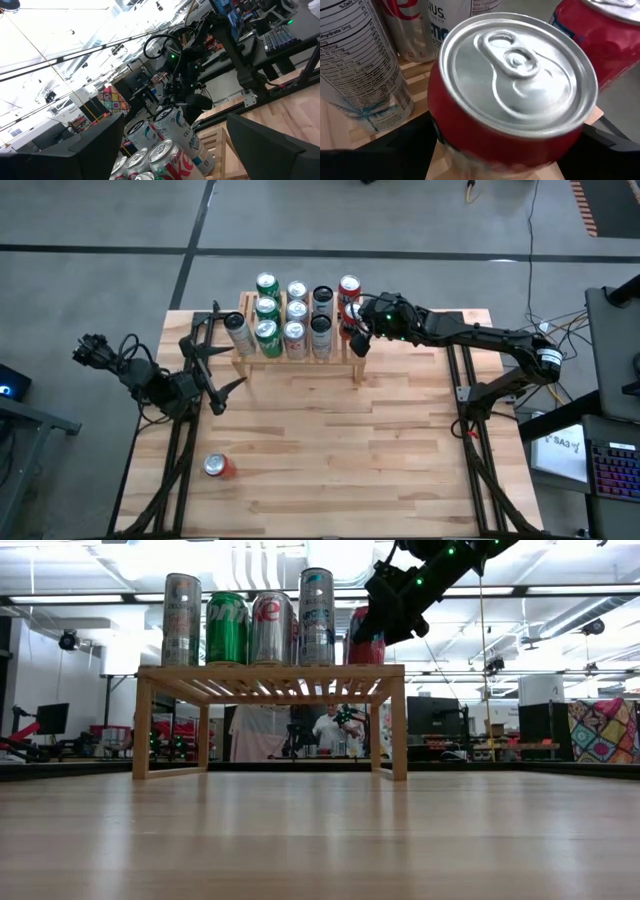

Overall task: Place canned beverage on shelf
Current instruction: Put the top left orange soda can on the shelf

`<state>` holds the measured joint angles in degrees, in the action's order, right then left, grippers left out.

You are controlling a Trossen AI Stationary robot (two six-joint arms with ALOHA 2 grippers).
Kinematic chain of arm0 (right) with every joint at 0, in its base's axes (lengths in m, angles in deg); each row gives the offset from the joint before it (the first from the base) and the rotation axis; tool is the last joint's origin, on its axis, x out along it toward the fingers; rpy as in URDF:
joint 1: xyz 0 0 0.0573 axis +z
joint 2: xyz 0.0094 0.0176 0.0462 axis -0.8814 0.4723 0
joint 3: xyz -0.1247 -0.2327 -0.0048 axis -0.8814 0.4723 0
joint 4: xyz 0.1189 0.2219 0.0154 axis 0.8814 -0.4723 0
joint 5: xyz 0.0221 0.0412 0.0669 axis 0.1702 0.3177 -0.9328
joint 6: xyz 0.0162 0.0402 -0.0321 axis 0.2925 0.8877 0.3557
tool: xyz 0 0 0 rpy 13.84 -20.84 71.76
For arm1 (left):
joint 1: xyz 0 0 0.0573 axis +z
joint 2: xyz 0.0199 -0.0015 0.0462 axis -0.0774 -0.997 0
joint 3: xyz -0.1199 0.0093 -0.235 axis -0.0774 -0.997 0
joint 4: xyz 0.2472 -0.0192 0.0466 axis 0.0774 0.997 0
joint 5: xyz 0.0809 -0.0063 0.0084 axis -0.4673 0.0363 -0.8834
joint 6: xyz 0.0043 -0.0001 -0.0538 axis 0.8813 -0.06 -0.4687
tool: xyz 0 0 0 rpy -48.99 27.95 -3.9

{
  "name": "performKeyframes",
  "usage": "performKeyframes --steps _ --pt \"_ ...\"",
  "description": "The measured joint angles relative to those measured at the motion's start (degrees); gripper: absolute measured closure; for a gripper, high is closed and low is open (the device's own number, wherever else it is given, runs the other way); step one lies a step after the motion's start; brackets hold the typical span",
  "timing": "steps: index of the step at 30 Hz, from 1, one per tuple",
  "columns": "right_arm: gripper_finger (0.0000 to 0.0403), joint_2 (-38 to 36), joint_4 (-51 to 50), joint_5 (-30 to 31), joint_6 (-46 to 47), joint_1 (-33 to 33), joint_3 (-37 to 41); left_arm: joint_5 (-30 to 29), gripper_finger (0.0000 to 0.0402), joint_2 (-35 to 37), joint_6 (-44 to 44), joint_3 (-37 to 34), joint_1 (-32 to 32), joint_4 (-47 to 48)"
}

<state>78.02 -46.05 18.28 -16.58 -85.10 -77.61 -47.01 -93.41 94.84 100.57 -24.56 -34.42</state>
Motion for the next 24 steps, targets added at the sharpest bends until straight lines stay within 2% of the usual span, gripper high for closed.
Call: performKeyframes --steps 8,24 --pt "0.0051 0.04 -0.01 -0.04 0.52 0.00 0.00 0.00 0.0066 0.00 0.00 0.00 0.00 0.17" --pt "0.0049 -0.15 -0.01 0.05 -1.88 0.00 -3.67 0.00 0.0066 0.00 0.00 -0.02 0.00 0.31"
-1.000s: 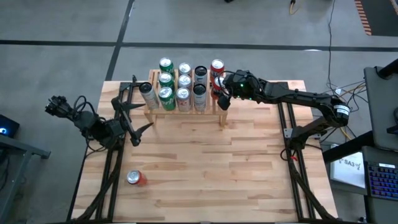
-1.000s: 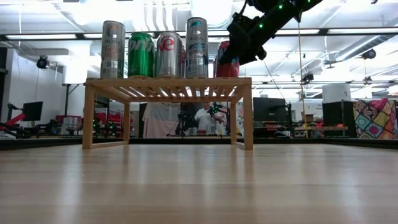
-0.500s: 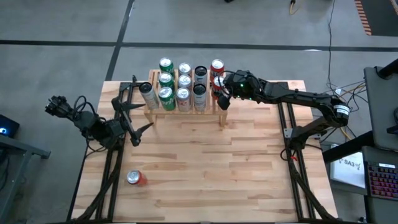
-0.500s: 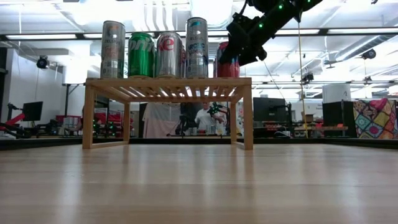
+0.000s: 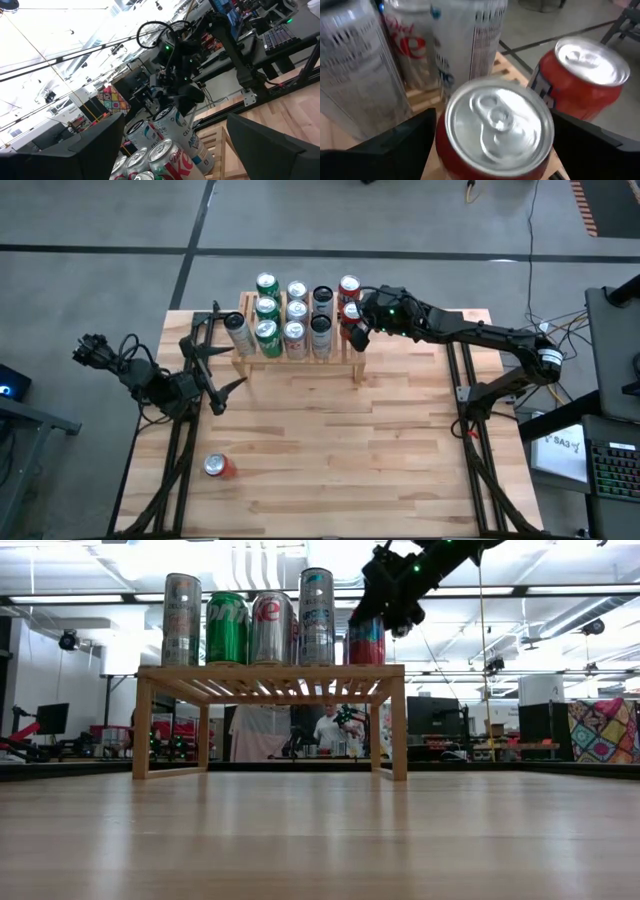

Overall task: Place canned beverage on shelf
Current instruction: Put the top left orange soda can on the shelf

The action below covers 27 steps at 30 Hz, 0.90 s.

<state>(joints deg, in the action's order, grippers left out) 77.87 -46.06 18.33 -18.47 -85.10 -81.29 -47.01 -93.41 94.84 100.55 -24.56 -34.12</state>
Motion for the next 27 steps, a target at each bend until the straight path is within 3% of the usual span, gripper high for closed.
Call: performKeyframes --steps 11,19,23,27 --pt "0.0051 -0.22 -0.94 0.04 -0.48 0.00 -6.43 -0.01 0.0066 0.00 -0.02 0.00 0.00 0.13" --pt "0.0059 -0.26 -10.67 0.31 5.85 2.60 -13.78 0.00 0.0066 0.00 -0.17 0.00 0.00 0.39" --pt "0.0102 -0.28 -14.50 0.13 6.43 6.23 -15.19 0.00 0.0066 0.00 -0.20 0.00 0.00 0.42" --pt "0.0182 -0.28 -21.64 -0.06 7.36 9.09 -15.74 -0.02 0.0066 0.00 -0.20 0.00 0.00 0.42"
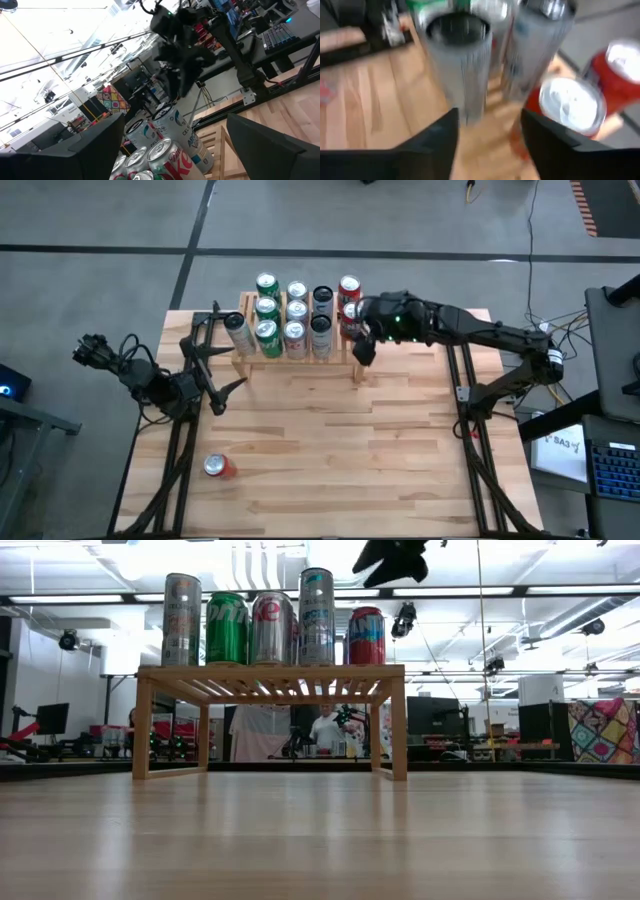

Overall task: Place canned beverage on shelf
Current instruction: Put the top left orange soda can on the shelf

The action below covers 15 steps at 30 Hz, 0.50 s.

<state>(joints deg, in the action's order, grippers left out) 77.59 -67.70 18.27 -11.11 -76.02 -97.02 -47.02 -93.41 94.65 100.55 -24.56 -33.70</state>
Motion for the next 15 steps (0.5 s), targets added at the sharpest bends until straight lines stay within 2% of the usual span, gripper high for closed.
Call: performKeyframes --steps 5,9,11,15 --pt "0.0298 0.07 -7.29 0.83 3.16 0.59 1.88 0.02 0.0066 0.00 0.00 0.00 0.00 0.00" --pt "0.0380 0.11 -8.63 6.68 2.92 0.47 3.92 0.02 0.0066 0.00 0.00 0.00 0.00 0.00" --pt "0.0387 0.11 -8.78 9.30 2.72 0.24 4.39 0.02 0.0066 0.00 0.00 0.00 0.00 0.00" --pt "0.0392 0.12 -8.16 10.16 1.98 -1.22 4.48 0.02 0.0066 0.00 -0.02 0.00 0.00 0.00"
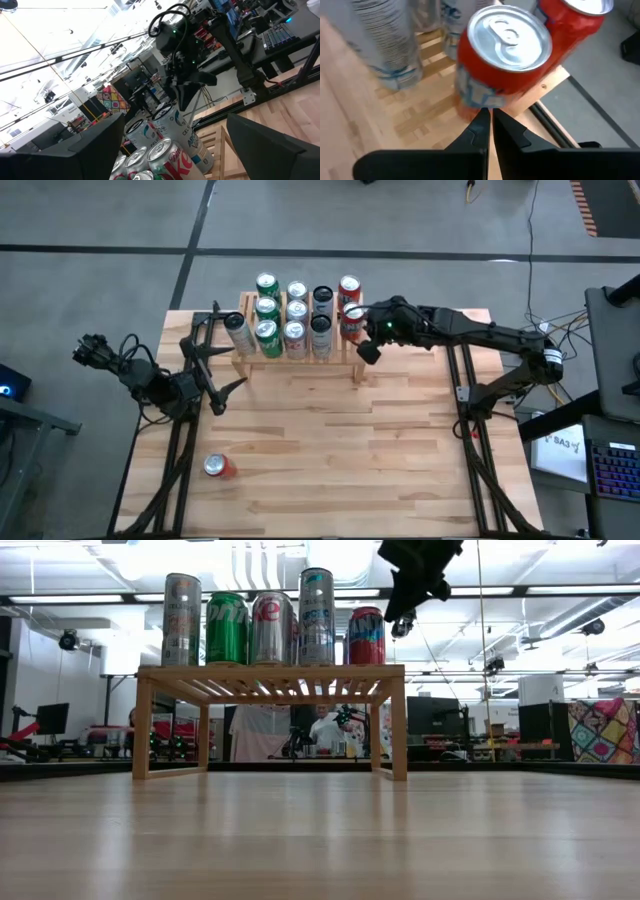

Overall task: Place canned beverage on shelf
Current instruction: Put the top left orange soda can on the shelf

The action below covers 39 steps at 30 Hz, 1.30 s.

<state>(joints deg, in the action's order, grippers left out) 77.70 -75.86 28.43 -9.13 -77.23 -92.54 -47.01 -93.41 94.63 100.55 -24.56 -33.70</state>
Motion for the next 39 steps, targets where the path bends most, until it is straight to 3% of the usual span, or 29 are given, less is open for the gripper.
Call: performKeyframes --steps 23,30,39 --pt "0.0394 1.57 4.08 0.13 -2.15 -1.86 0.04 0.00 0.0066 0.00 0.17 0.00 0.00 0.00" --pt "0.0394 2.22 4.53 -9.04 -0.72 -1.69 0.04 0.00 0.0066 0.00 0.19 0.00 0.00 0.02" --pt "0.0394 4.87 6.66 -4.89 -1.82 -1.73 0.07 0.00 0.0066 0.02 0.19 0.00 0.00 0.02"
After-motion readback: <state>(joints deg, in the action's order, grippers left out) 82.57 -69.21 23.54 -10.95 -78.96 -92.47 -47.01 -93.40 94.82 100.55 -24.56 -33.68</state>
